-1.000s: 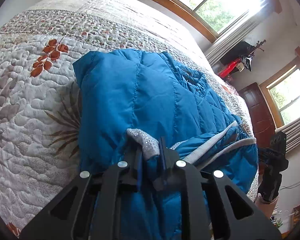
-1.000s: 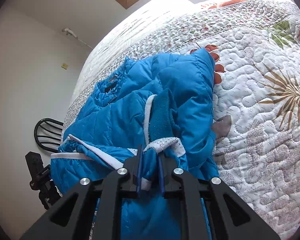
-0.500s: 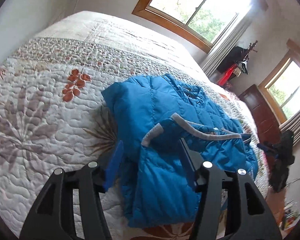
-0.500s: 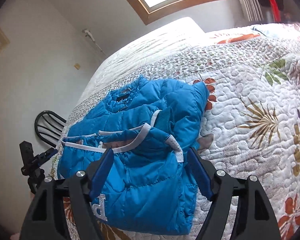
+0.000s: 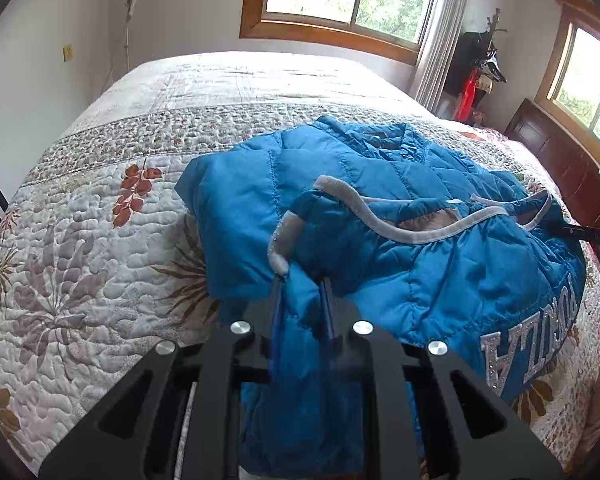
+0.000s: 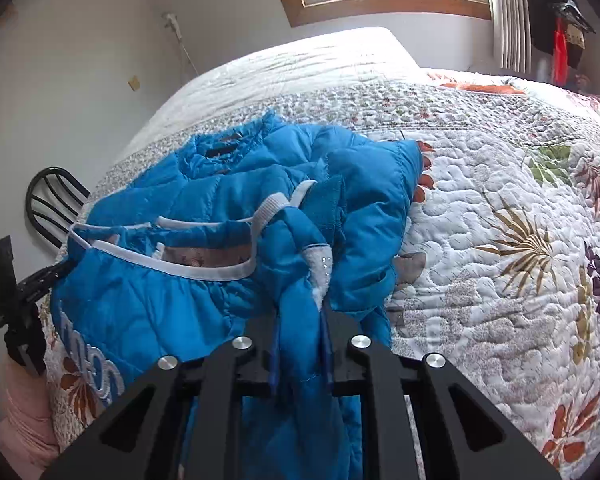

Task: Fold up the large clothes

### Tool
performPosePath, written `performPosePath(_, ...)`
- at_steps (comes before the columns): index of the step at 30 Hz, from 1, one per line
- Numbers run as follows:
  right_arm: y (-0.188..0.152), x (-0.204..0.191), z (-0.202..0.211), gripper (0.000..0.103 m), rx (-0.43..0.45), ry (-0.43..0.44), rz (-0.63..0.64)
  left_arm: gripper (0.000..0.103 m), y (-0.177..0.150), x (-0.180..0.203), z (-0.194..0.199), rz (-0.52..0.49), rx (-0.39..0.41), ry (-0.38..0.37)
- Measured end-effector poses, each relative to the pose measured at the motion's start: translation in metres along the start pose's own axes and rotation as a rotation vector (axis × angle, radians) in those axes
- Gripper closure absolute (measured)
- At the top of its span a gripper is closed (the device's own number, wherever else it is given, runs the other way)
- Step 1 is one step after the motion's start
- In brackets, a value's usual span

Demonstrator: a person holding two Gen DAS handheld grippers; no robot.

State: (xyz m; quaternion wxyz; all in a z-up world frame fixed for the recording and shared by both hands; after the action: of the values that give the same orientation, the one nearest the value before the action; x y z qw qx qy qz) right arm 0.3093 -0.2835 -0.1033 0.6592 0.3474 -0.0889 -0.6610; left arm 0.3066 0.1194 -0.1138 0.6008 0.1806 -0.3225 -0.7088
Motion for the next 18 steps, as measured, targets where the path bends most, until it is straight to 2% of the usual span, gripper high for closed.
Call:
performPosePath(5,-0.016,-0.016,0.036,0.091,0.06,0.027,0.014,0.093,-0.019,0.007,0.037,-0.011,0.081,-0.007)
performPosePath(8,-0.006,-0.024,0.052,0.091,0.096,0.043,0.009,0.094,-0.012,0.006,0.057,0.018,0.148,-0.005)
performPosePath(12,0.039,-0.031,0.067,0.091,0.135,0.037,-0.005,0.094,0.033,0.007,0.077,0.049,0.246,0.002)
performPosePath(18,0.126,-0.022,0.054,0.091,0.142,-0.027,-0.037,0.094,0.126,0.0,0.052,0.092,0.278,0.046)
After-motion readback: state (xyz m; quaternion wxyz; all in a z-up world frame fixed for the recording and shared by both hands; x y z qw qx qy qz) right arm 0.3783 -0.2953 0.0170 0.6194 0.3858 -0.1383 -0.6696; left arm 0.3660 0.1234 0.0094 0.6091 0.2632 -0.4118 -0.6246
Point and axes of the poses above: each gripper's, at about its wrist camera, not at the fingertips, and z roughly against the way its jaws point, x to its right, y to its top, the point moved 6 cm from there along -z, roughly the way its jaws point
